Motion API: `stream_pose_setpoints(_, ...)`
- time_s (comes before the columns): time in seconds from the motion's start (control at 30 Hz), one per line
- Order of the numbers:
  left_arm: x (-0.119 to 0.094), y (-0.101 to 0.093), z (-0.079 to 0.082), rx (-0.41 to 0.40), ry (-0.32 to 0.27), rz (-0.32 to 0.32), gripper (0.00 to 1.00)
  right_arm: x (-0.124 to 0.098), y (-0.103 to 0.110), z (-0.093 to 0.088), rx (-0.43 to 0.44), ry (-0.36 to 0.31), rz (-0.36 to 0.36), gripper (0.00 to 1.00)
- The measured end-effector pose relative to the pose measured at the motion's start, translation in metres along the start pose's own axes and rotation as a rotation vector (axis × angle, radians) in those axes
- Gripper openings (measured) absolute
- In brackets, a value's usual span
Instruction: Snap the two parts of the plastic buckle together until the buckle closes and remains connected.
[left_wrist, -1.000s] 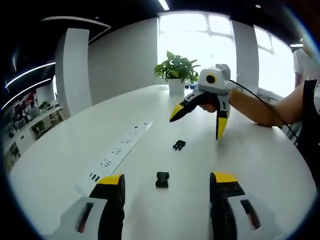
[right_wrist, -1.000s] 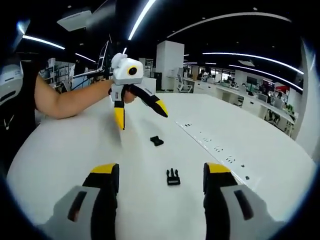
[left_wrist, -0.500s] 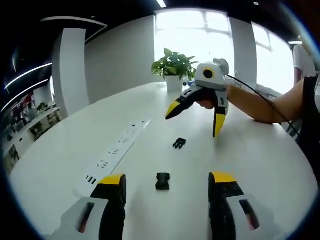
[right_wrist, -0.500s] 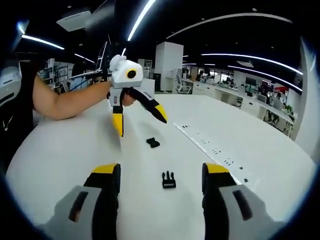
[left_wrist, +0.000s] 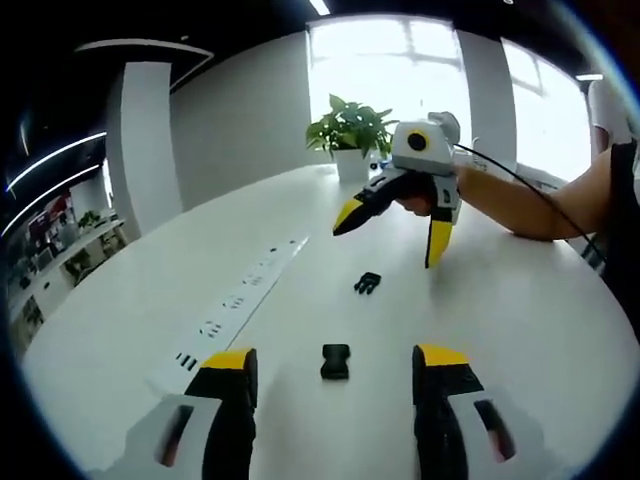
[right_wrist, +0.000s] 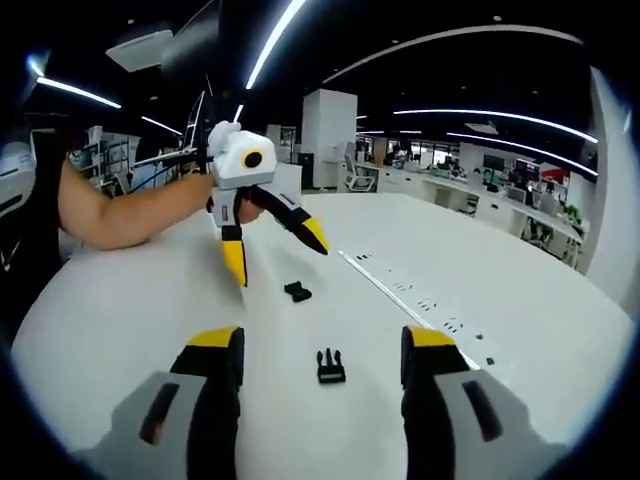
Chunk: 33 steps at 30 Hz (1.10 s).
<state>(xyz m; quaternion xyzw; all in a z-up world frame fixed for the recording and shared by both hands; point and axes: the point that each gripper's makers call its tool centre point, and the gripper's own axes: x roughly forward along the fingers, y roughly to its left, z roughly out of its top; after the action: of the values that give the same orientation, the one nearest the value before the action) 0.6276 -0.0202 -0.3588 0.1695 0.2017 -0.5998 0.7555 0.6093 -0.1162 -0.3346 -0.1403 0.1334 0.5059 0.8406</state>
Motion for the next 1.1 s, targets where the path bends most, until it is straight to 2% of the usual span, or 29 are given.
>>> stream_pose_setpoints(0.23, 0.002, 0.002, -0.003, -0.029, -0.001, 0.007, 0.59, 0.005, 0.0, -0.007, 0.013, 0.01, 0.006, 0.6)
stream_pose_setpoints(0.4, 0.002, 0.0, 0.0, -0.049, -0.029, -0.004, 0.57, 0.005, -0.001, -0.009, 0.006, 0.014, -0.001, 0.55)
stream_pose_setpoints(0.6, 0.004, 0.001, 0.0, -0.051, -0.042, 0.001, 0.56, 0.006, 0.0, -0.012, 0.006, 0.015, 0.001, 0.51)
stream_pose_setpoints(0.67, 0.005, 0.001, 0.0, -0.04, -0.051, -0.002, 0.53, 0.007, 0.001, -0.014, -0.001, 0.02, 0.001, 0.48)
stream_pose_setpoints(1.1, 0.009, -0.001, -0.004, -0.038, -0.045, -0.014, 0.48, 0.009, 0.0, -0.018, 0.008, 0.018, 0.005, 0.46)
